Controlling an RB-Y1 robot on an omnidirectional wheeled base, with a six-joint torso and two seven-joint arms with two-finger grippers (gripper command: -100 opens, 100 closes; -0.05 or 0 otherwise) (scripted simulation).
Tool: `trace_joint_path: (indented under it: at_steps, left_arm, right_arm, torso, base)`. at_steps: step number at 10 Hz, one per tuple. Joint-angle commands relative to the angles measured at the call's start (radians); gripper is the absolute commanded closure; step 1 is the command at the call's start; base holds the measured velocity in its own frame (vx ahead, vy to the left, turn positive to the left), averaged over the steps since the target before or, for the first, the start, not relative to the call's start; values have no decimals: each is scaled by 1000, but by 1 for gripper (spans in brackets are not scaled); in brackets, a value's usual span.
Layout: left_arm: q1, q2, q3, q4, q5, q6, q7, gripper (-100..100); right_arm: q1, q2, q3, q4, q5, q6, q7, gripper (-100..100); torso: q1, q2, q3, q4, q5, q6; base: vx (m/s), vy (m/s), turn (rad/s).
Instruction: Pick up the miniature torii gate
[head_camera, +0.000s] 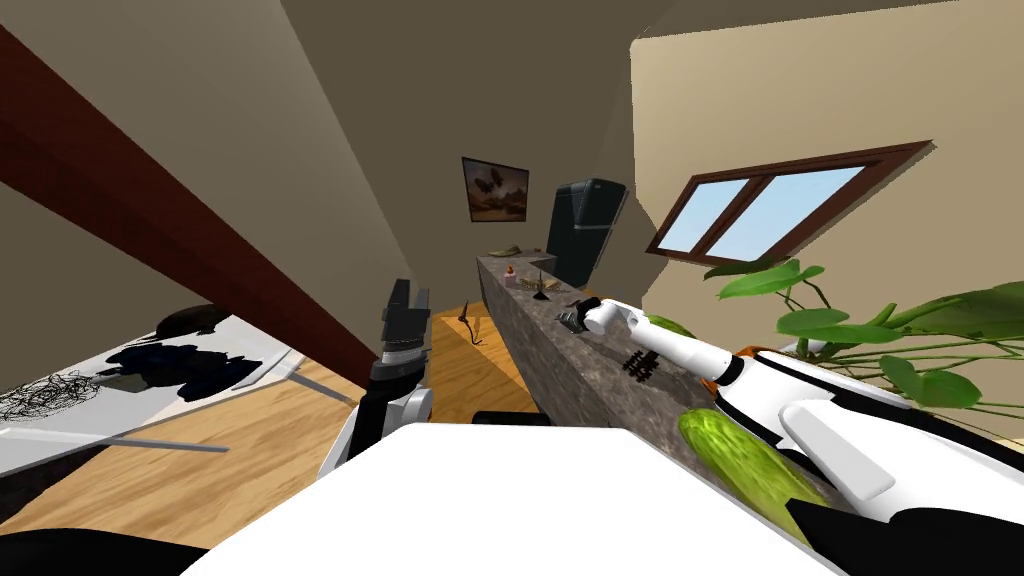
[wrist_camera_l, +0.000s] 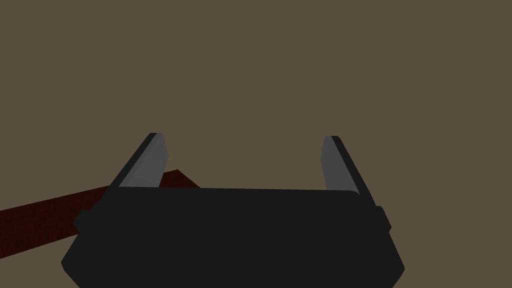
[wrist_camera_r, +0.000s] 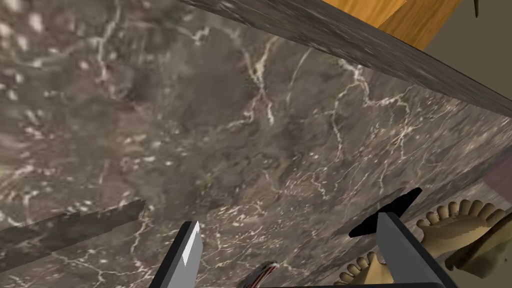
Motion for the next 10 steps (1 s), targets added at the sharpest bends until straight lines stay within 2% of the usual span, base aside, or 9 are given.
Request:
trace_joint_path:
  at_steps: [1, 2, 3, 5, 6, 8, 9, 10]
  left_arm:
    - [0, 0, 0, 0, 0, 0, 0, 0]
    - [0, 0, 0, 0, 0, 0, 0, 0]
    - [0, 0, 0, 0, 0, 0, 0, 0]
    - [0, 0, 0, 0, 0, 0, 0, 0]
    - [0, 0, 0, 0, 0, 0, 0, 0]
    - [0, 0, 0, 0, 0, 0, 0, 0]
    - [0, 0, 0, 0, 0, 0, 0, 0]
    - [0, 0, 0, 0, 0, 0, 0, 0]
  right_arm:
    - [-14, -19, 18, 12, -26, 50, -5, -100]
    - [-14, -19, 18, 12, -26, 61, -5, -100]
    - [-54, -56, 54, 47, -76, 101, -9, -100]
    - [-54, -56, 54, 47, -80, 138, -9, -100]
    - [-93, -91, 88, 81, -127, 175, -14, -100]
    - [-93, -91, 88, 81, -132, 214, -14, -100]
    - [-131, -125, 119, 114, -179, 250, -19, -100]
    - [-131, -125, 119, 114, -183, 274, -19, -100]
  torso:
    - [0, 0, 0, 0, 0, 0]
    - [0, 1, 1, 0, 0, 1]
    - [2, 0, 0, 0, 0, 1]
    - [0, 0, 0, 0, 0, 1]
    - [2, -1, 0, 0, 0, 1]
    - [0, 0, 0, 0, 0, 1]
    - [2, -1, 0, 0, 0, 1]
    - [1, 0, 0, 0, 0, 0]
  base:
    - [-47, -51, 160]
    - [-7, -7, 23]
    - [-21, -31, 218]
    - [-18, -29, 75]
    - [-15, -31, 190]
    - [-19, -26, 71]
    - [-32, -30, 196]
    - [-31, -44, 89]
